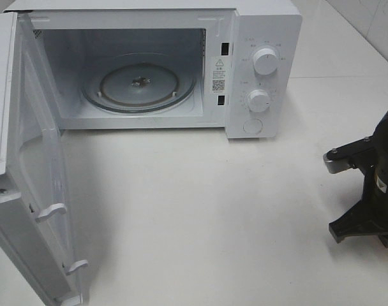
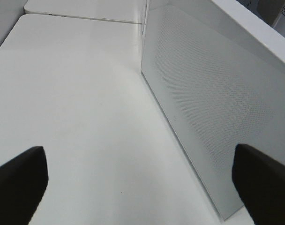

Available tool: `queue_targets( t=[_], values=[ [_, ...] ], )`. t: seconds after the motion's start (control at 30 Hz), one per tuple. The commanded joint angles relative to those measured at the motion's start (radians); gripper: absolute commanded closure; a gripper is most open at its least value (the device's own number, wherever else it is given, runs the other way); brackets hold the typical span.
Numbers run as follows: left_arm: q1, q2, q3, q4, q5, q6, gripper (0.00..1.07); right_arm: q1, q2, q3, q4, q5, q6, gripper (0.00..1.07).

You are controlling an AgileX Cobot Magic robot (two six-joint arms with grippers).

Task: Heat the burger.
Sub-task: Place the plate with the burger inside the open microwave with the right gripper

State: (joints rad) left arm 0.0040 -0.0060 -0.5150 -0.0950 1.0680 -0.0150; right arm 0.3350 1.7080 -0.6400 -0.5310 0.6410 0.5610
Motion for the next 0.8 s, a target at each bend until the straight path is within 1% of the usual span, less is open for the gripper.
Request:
queue_targets(
  t=[0.03, 0.07, 0.27, 0.3, 0.5, 0.67, 0.7, 0.73, 0.8],
  values=[
    [0.003, -0.017, -0.001, -0.003, 0.0, 0.0, 0.07, 0.039, -0.008, 0.003, -0.072, 0.074, 0.037, 1.07],
    [0.003, -0.017, -0.001, -0.003, 0.0, 0.0, 0.07, 0.061, -0.016, 0.003, -0.089, 0.089, 0.05, 1.07],
    [0.003, -0.017, -0.001, -0.003, 0.0, 0.0, 0.07, 0.104, -0.055, 0.004, -0.127, 0.123, 0.066, 1.07],
    [0.003, -0.017, -0.001, -0.003, 0.0, 0.0, 0.07, 0.123, -0.07, 0.004, -0.139, 0.148, 0.066, 1.07],
    [0.003, -0.017, -0.001, -0.003, 0.0, 0.0, 0.07, 0.174, -0.107, 0.005, -0.143, 0.188, 0.065, 1.07],
    [0.003, -0.017, -0.001, -0.003, 0.0, 0.0, 0.07, 0.243, -0.152, 0.005, -0.148, 0.228, 0.048, 1.07],
    [0.003, -0.017, -0.001, -0.003, 0.0, 0.0, 0.07, 0.243, -0.152, 0.005, -0.148, 0.228, 0.048, 1.07],
    [0.003, -0.017, -0.001, -0.003, 0.0, 0.0, 0.07, 0.273, -0.171, 0.005, -0.157, 0.244, 0.041, 1.07],
    [0.003, -0.017, -0.001, -0.003, 0.0, 0.0, 0.07, 0.285, -0.181, 0.005, -0.162, 0.253, 0.036, 1.07]
  ],
)
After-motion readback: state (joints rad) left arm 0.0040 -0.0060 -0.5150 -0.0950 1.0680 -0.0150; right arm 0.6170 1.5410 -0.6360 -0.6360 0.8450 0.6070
